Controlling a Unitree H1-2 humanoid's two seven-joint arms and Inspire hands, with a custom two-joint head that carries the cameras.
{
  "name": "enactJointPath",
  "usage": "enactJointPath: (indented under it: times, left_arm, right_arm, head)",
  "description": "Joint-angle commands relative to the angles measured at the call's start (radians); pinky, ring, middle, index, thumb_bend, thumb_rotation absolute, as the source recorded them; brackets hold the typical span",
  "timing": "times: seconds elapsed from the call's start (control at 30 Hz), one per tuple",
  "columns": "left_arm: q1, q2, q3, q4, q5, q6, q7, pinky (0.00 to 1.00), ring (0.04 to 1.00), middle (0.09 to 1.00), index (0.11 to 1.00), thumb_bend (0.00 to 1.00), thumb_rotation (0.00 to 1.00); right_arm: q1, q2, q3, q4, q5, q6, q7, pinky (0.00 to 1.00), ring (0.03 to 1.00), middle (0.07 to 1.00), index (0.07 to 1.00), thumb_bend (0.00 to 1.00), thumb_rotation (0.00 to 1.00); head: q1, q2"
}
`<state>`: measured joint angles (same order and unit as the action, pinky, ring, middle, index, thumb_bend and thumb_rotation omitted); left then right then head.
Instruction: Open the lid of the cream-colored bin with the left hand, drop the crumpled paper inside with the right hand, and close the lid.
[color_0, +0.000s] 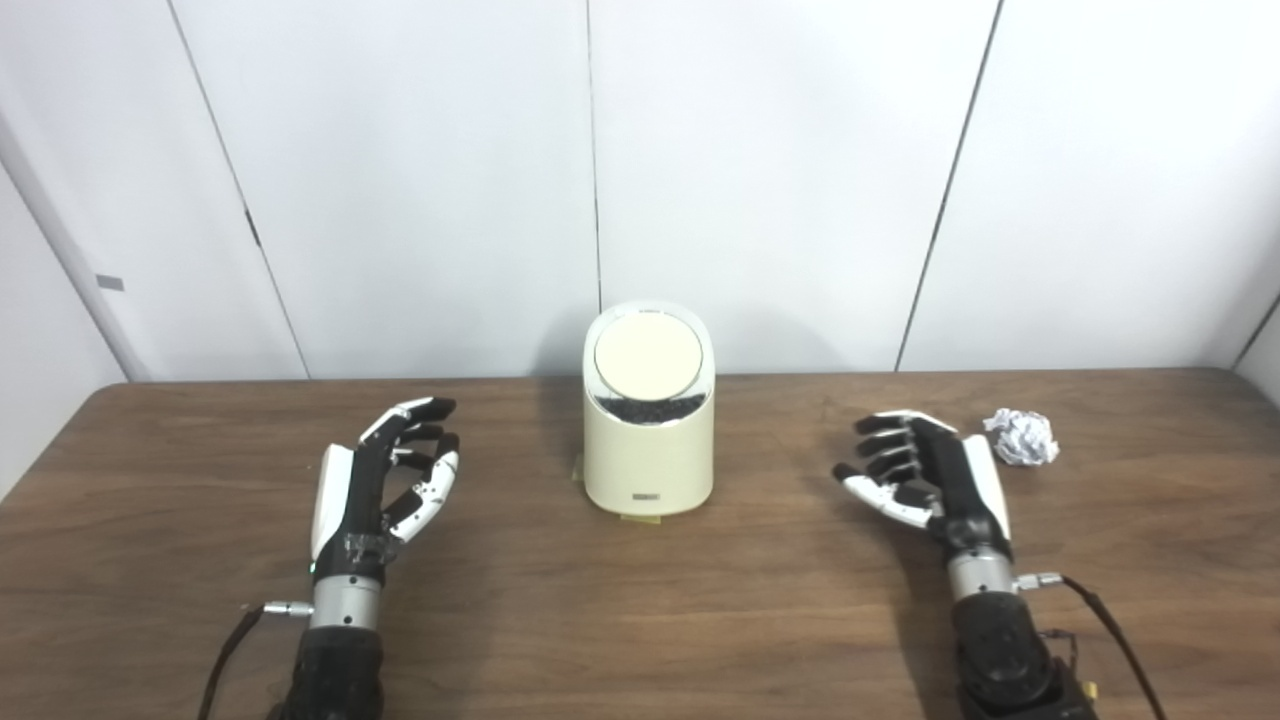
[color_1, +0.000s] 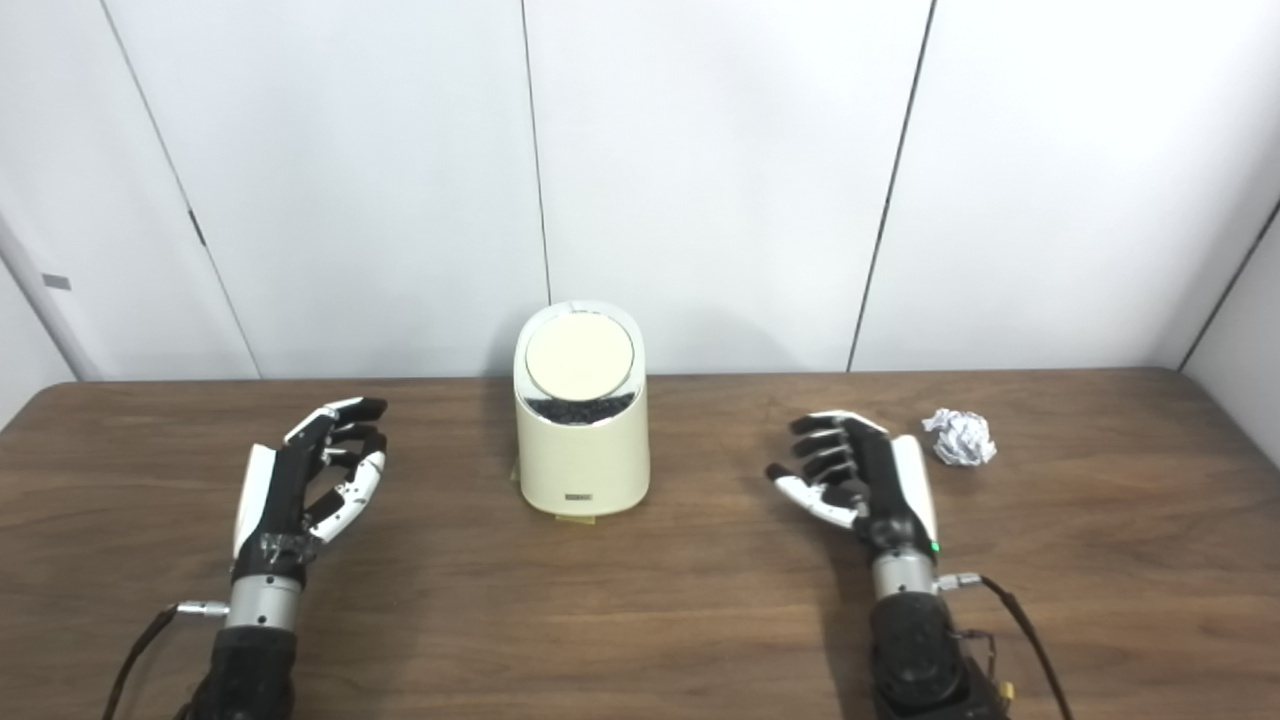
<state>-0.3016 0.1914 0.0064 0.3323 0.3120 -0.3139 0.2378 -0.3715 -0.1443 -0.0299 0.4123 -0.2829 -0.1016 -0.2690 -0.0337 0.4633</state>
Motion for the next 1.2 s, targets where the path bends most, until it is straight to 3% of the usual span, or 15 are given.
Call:
enactJointPath:
  times: [0.0, 0.13, 0.33, 0.6, 0.7, 0.83, 0.9, 1.1, 1.13, 1.17]
  left_arm:
    - [-0.004, 0.006, -0.002, 0.026, 0.004, -0.05, 0.015, 0.54, 0.691, 0.731, 0.726, 0.25, 0.32]
    - [-0.009, 0.004, 0.007, 0.052, -0.022, -0.066, 0.007, 0.5, 0.651, 0.709, 0.714, 0.26, 0.31]
    - [-0.005, 0.017, -0.006, 0.041, -0.002, -0.066, 0.001, 0.61, 0.722, 0.747, 0.71, 0.28, 0.46]
    - [0.001, 0.012, 0.002, 0.025, -0.042, -0.047, -0.026, 0.69, 0.772, 0.776, 0.729, 0.3, 0.42]
    - [0.0, 0.017, 0.001, 0.021, -0.032, -0.053, -0.024, 0.65, 0.748, 0.768, 0.731, 0.29, 0.39]
    - [-0.01, 0.012, 0.008, -0.057, -0.022, 0.025, -0.041, 0.55, 0.689, 0.735, 0.728, 0.36, 0.4]
    - [-0.023, 0.007, 0.012, -0.144, -0.051, 0.122, -0.086, 0.54, 0.695, 0.742, 0.746, 0.47, 0.39]
    - [-0.131, 0.02, -0.03, -0.364, 0.042, 0.414, -0.186, 0.77, 0.837, 0.833, 0.827, 0.92, 0.48]
    - [-0.157, 0.024, -0.043, -0.381, 0.067, 0.447, -0.198, 0.76, 0.836, 0.836, 0.838, 0.96, 0.48]
    - [-0.182, 0.027, -0.056, -0.393, 0.087, 0.473, -0.209, 0.68, 0.791, 0.816, 0.844, 0.98, 0.49]
  right_arm:
    - [-0.035, 0.011, -0.006, 0.015, 0.023, -0.077, -0.016, 0.47, 0.55, 0.596, 0.603, 0.4, 0.06]
    - [-0.04, 0.017, -0.006, 0.036, 0.027, -0.104, -0.028, 0.48, 0.551, 0.593, 0.603, 0.4, 0.08]
    - [-0.036, 0.026, -0.007, 0.026, 0.03, -0.105, -0.031, 0.49, 0.55, 0.597, 0.604, 0.39, 0.07]
    - [-0.038, 0.024, -0.004, 0.029, 0.027, -0.116, -0.033, 0.49, 0.553, 0.599, 0.605, 0.39, 0.06]
    - [-0.039, 0.027, -0.004, 0.028, 0.025, -0.113, -0.038, 0.49, 0.547, 0.594, 0.601, 0.39, 0.06]
    - [-0.03, 0.023, 0.0, -0.001, 0.024, -0.094, -0.022, 0.49, 0.546, 0.59, 0.602, 0.39, 0.06]
    - [-0.024, 0.02, 0.001, -0.017, 0.024, -0.079, -0.014, 0.49, 0.549, 0.592, 0.605, 0.39, 0.07]
    - [-0.015, 0.014, 0.004, -0.029, 0.008, -0.088, -0.017, 0.47, 0.539, 0.581, 0.596, 0.39, 0.06]
    - [-0.014, 0.013, 0.004, -0.03, 0.009, -0.092, -0.016, 0.48, 0.537, 0.579, 0.595, 0.39, 0.05]
    - [-0.013, 0.012, 0.004, -0.031, 0.007, -0.09, -0.015, 0.47, 0.535, 0.577, 0.593, 0.39, 0.05]
  head:
    - [-0.002, -0.005]
    - [0.002, -0.002]
    - [-0.007, -0.002]
    - [-0.004, -0.005]
    - [-0.006, -0.011]
    - [-0.008, -0.001]
    - [-0.006, 0.002]
    - [-0.009, 0.011]
    - [-0.008, 0.013]
    - [-0.008, 0.013]
